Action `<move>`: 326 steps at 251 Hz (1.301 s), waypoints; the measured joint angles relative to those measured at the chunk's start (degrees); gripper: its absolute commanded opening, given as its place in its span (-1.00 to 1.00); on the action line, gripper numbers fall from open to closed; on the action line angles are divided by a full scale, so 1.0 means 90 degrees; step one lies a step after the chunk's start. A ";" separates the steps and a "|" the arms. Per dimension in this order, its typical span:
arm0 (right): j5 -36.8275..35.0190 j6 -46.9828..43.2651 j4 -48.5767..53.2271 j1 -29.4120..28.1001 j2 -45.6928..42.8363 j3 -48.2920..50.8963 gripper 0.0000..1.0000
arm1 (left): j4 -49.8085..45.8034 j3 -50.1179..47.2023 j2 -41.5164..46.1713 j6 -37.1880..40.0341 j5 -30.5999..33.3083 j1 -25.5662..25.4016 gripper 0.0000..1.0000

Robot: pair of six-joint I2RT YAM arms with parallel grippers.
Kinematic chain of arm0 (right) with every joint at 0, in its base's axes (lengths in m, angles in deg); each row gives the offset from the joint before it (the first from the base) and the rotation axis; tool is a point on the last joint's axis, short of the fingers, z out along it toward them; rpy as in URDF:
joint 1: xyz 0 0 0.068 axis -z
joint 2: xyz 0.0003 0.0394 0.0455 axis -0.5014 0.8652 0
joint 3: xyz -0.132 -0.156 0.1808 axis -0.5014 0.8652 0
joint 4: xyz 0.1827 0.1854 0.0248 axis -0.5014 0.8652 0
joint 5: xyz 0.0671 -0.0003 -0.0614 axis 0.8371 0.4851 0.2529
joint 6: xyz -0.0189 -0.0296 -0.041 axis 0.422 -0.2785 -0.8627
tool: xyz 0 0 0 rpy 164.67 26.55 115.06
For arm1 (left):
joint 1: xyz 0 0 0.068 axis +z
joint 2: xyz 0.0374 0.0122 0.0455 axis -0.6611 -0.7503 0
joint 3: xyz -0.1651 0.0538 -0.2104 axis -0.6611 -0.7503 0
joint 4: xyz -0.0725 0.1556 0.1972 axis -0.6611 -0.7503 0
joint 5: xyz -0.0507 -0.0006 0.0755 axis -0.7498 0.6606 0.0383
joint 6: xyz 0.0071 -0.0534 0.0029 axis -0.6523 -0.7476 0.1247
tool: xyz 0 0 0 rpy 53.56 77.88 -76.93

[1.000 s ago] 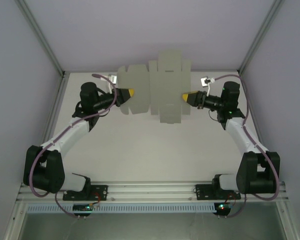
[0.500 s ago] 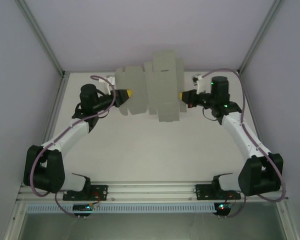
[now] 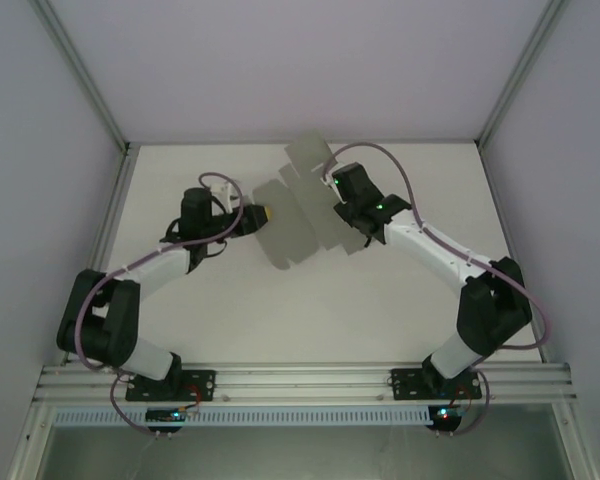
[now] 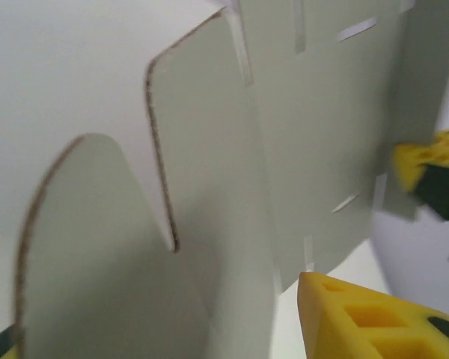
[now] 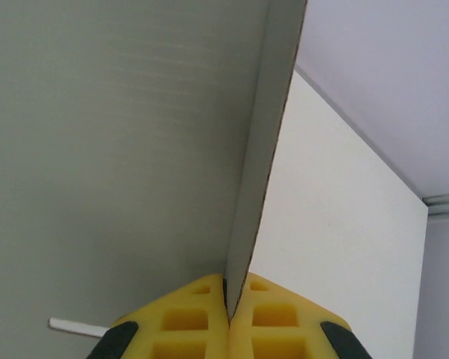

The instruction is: Assemble paper box

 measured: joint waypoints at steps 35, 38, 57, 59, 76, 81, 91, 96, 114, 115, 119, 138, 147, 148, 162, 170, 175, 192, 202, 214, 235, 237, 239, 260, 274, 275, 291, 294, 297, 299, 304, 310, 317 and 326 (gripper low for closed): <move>0.0478 -0.0580 -0.0051 0.0005 -0.0002 0.0257 -1.00 | -0.0573 -0.0206 -0.0192 0.0219 0.0376 0.0007 0.99; 0.0495 -0.0639 -0.0080 0.0005 -0.0002 0.0299 -1.00 | -0.0627 -0.0219 -0.0192 0.0257 0.0401 0.0007 0.99; 0.0595 -0.1010 -0.0248 0.0002 0.0000 0.0568 -1.00 | -0.0918 -0.0267 -0.0187 0.0340 0.0597 0.0007 0.99; 0.0602 -0.1044 -0.0260 0.0005 0.0002 0.0595 -1.00 | -0.0947 -0.0267 -0.0185 0.0352 0.0617 0.0007 0.99; 0.0534 -0.1455 -0.0481 0.0002 0.0007 0.0801 -1.00 | -0.1241 -0.0267 -0.0124 0.0491 0.0823 0.0034 0.99; 0.0459 -0.1634 -0.0617 0.0000 0.0007 0.0874 -1.00 | -0.1338 -0.0265 -0.0083 0.0546 0.0877 0.0044 0.99; 0.0364 -0.1904 -0.0923 -0.0015 0.0007 0.1013 -1.00 | -0.1532 -0.0248 -0.0007 0.0634 0.0976 0.0070 0.99; 0.0316 -0.2052 -0.1083 -0.0015 0.0007 0.1078 -1.00 | -0.1654 -0.0219 0.0039 0.0687 0.1013 0.0090 0.99; 0.0129 -0.2654 -0.1834 -0.0022 0.0007 0.1367 -1.00 | -0.2025 -0.0002 0.0136 0.0850 0.1124 0.0136 0.99; 0.0119 -0.2686 -0.1875 -0.0022 0.0007 0.1384 -1.00 | -0.2040 0.0010 0.0141 0.0857 0.1124 0.0136 0.99; 0.0087 -0.2837 -0.2098 -0.0029 0.0007 0.1462 -1.00 | -0.2096 0.0078 0.0153 0.0884 0.1144 0.0141 0.99; -0.0051 -0.3616 -0.3116 -0.0080 0.0027 0.1819 -1.00 | -0.2288 0.0478 0.0192 0.0988 0.1178 0.0170 0.99; -0.0102 -0.4014 -0.3592 -0.0124 0.0063 0.1970 -1.00 | -0.2375 0.0692 0.0192 0.1030 0.1188 0.0172 0.99; -0.0107 -0.4063 -0.3640 -0.0129 0.0070 0.1987 -1.00 | -0.2387 0.0716 0.0192 0.1035 0.1190 0.0175 0.99; -0.0146 -0.4646 -0.4384 -0.0204 0.0199 0.2149 -1.00 | -0.2540 0.1105 0.0189 0.1086 0.1202 0.0175 0.99; -0.0158 -0.4942 -0.4762 -0.0238 0.0304 0.2205 -1.00 | -0.2623 0.1319 0.0189 0.1110 0.1197 0.0175 0.99; -0.0158 -0.5124 -0.4976 -0.0260 0.0372 0.2232 -1.00 | -0.2676 0.1479 0.0177 0.1127 0.1192 0.0175 0.99; -0.0153 -0.5617 -0.5469 -0.0323 0.0571 0.2261 -1.00 | -0.2766 0.1999 0.0083 0.1158 0.1090 0.0175 0.99; -0.0148 -0.5816 -0.5659 -0.0352 0.0639 0.2263 -1.00 | -0.2773 0.2290 -0.0012 0.1168 0.0971 0.0175 0.99; -0.0119 -0.5994 -0.5846 -0.0374 0.0680 0.2263 -1.00 | -0.2769 0.2555 -0.0121 0.1171 0.0816 0.0175 0.99; -0.0061 -0.6183 -0.6142 -0.0384 0.0707 0.2261 -1.00 | -0.2742 0.2875 -0.0318 0.1149 0.0529 0.0175 0.99; -0.0056 -0.6200 -0.6159 -0.0384 0.0712 0.2259 -1.00 | -0.2735 0.2907 -0.0345 0.1141 0.0488 0.0175 0.99; -0.0056 -0.6227 -0.6193 -0.0384 0.0716 0.2259 -1.00 | -0.2727 0.2929 -0.0372 0.1137 0.0466 0.0175 0.99; -0.0056 -0.6390 -0.6455 -0.0384 0.0806 0.2232 -1.00 | -0.2696 0.3177 -0.0680 0.1044 0.0136 0.0175 0.99; -0.0063 -0.6506 -0.6635 -0.0384 0.0903 0.2227 -1.00 | -0.2667 0.3322 -0.0935 0.1008 -0.0090 0.0172 0.99; -0.0063 -0.6511 -0.6647 -0.0384 0.0911 0.2227 -1.00 | -0.2667 0.3332 -0.0952 0.1001 -0.0107 0.0172 0.99; -0.0066 -0.6601 -0.6764 -0.0384 0.1013 0.2227 -1.00 | -0.2667 0.3475 -0.1236 0.0979 -0.0355 0.0172 1.00; -0.0068 -0.6618 -0.6778 -0.0384 0.1025 0.2227 -1.00 | -0.2669 0.3502 -0.1282 0.0979 -0.0396 0.0170 0.99; -0.0068 -0.6623 -0.6790 -0.0384 0.1035 0.2227 -1.00 | -0.2671 0.3534 -0.1343 0.0976 -0.0442 0.0165 0.99; -0.0068 -0.6620 -0.6795 -0.0384 0.1039 0.2227 -1.00 | -0.2671 0.3548 -0.1377 0.0979 -0.0466 0.0160 0.99; -0.0068 -0.6628 -0.6812 -0.0384 0.1052 0.2227 -1.00 | -0.2669 0.3587 -0.1445 0.0979 -0.0522 0.0160 0.99; -0.0068 -0.6625 -0.6817 -0.0384 0.1059 0.2227 -1.00 | -0.2679 0.3640 -0.1535 0.0979 -0.0585 0.0158 0.99; -0.0068 -0.6623 -0.6824 -0.0384 0.1059 0.2227 -1.00 | -0.2686 0.3687 -0.1617 0.0986 -0.0644 0.0146 0.99; -0.0075 -0.6618 -0.6832 -0.0384 0.1059 0.2227 -1.00 | -0.2749 0.3757 -0.1693 0.1003 -0.0685 0.0131 0.99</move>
